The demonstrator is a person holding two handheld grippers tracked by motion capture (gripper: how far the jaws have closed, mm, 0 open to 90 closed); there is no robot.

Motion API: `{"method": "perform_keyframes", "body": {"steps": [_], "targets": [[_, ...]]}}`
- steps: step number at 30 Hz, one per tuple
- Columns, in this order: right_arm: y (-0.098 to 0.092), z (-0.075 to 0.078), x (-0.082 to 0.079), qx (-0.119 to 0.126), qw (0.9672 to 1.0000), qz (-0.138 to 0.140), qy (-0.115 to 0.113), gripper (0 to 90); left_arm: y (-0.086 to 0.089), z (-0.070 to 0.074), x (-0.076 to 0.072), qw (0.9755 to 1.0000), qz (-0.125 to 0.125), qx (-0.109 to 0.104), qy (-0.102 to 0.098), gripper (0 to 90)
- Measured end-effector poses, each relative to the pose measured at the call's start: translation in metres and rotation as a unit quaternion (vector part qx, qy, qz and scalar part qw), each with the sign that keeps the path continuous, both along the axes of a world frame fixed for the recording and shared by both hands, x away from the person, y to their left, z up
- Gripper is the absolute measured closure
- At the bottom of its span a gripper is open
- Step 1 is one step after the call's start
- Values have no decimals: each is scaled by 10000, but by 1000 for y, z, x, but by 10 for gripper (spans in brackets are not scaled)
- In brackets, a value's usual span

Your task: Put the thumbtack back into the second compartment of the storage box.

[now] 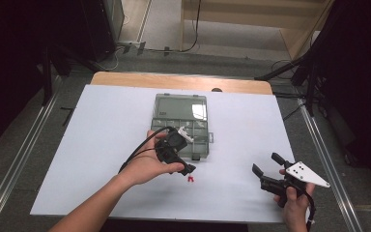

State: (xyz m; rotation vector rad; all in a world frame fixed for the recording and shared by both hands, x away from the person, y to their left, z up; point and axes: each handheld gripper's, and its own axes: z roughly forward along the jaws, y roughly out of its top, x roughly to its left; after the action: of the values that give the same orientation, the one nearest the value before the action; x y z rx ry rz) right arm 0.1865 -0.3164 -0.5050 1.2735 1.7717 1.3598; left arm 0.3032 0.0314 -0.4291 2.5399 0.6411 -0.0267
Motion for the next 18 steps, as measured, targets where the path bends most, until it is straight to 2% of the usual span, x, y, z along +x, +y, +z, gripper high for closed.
{"method": "perform_keyframes", "body": {"steps": [1,4,7,11,18], "targets": [[0,0,0,-3,10000,0,-3,142,0,-1,-1,10000,23,8,-6,170],[0,0,0,-1,10000,6,-9,142,-1,-4,-5,9996,118,205,-131,219],[0,0,0,-12,10000,7,-4,142,-2,-8,-9,9997,156,160,-73,288],[1,0,0,-17,10000,3,-2,142,-3,-15,-14,9997,111,208,-58,357],[1,0,0,-5,10000,5,5,142,-6,-26,-18,9993,193,314,-19,423]]}}
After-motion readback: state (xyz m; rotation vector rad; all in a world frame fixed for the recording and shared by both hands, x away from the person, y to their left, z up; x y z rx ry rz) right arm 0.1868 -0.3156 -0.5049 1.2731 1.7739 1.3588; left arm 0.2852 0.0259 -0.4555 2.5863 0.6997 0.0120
